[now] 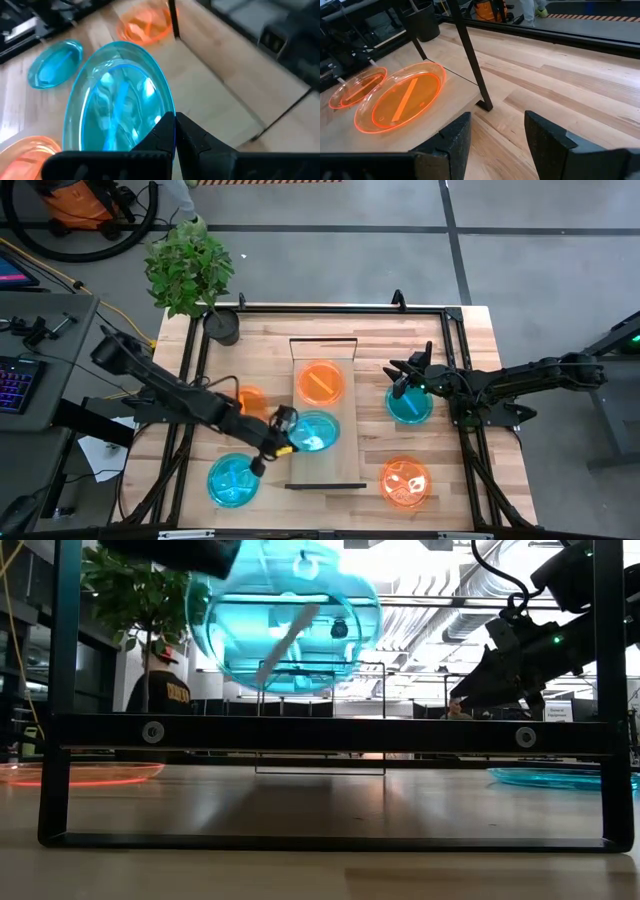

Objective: Place and stack plates onto a shelf
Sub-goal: Put the top left blue plate on the shelf

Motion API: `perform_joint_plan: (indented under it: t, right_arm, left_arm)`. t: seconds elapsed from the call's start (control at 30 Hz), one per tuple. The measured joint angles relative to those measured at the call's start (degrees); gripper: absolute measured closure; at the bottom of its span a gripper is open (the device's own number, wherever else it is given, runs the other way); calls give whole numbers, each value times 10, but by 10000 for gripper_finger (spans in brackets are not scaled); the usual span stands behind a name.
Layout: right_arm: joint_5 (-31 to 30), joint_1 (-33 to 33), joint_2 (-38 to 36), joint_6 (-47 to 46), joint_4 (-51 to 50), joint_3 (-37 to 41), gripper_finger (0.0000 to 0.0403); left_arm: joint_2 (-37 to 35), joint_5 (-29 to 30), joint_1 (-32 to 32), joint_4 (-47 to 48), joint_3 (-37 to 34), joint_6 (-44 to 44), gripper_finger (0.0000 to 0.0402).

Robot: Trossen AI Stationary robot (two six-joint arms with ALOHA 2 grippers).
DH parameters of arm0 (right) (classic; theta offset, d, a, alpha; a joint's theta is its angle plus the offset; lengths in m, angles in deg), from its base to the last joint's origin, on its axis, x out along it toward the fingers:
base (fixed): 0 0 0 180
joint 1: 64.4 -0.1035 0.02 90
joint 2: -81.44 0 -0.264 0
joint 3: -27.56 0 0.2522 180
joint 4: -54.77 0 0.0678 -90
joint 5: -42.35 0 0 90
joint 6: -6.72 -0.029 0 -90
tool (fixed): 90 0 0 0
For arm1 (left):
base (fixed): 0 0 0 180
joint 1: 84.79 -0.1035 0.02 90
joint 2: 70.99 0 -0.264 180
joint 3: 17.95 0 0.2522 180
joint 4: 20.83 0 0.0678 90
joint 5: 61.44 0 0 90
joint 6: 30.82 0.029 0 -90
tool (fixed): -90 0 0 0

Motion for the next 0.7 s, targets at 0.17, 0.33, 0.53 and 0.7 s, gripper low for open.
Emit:
perform_joint_plan:
  t: [0.17,0.33,0.53,0.7]
  right_arm:
    - [0,0,0,1,-6,0,236]
    - [0,0,0,2,-13,0,236]
    - [0,0,0,2,-20,0,236]
    - [0,0,0,-1,-23,0,236]
  left_arm:
    - [52,9,4,-26,0,51,401]
    - [91,15,0,-50,0,75,401]
    - [121,79,0,-69,0,87,399]
    - [127,103,-1,-70,1,89,370]
